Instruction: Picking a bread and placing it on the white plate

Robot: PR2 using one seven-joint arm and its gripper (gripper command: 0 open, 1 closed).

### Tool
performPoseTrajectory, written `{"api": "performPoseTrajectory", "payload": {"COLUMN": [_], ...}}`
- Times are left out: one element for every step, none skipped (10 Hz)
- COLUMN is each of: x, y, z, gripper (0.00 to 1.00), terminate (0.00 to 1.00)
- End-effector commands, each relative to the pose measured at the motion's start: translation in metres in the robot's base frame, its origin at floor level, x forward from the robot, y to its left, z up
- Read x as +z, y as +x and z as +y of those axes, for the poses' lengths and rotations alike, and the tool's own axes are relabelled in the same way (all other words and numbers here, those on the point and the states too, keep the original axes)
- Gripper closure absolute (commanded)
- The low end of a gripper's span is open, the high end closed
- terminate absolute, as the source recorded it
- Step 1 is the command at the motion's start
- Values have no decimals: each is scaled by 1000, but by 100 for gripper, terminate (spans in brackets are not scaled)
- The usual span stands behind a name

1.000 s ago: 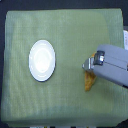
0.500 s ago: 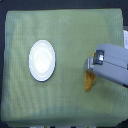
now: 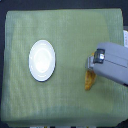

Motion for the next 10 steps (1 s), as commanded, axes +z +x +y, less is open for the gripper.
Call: {"api": "performPoseTrajectory", "payload": {"x": [6, 15, 21, 37, 58, 68, 82, 102, 107, 123], "y": [8, 10, 11, 10, 9, 10, 12, 18, 21, 30], "z": [1, 1, 1, 2, 7, 9, 12, 18, 22, 37], "gripper": [100, 100, 100, 100, 100, 100, 100, 100, 100, 100], "terminate": [0, 0, 0, 0, 0, 0, 0, 0, 0, 0]}}
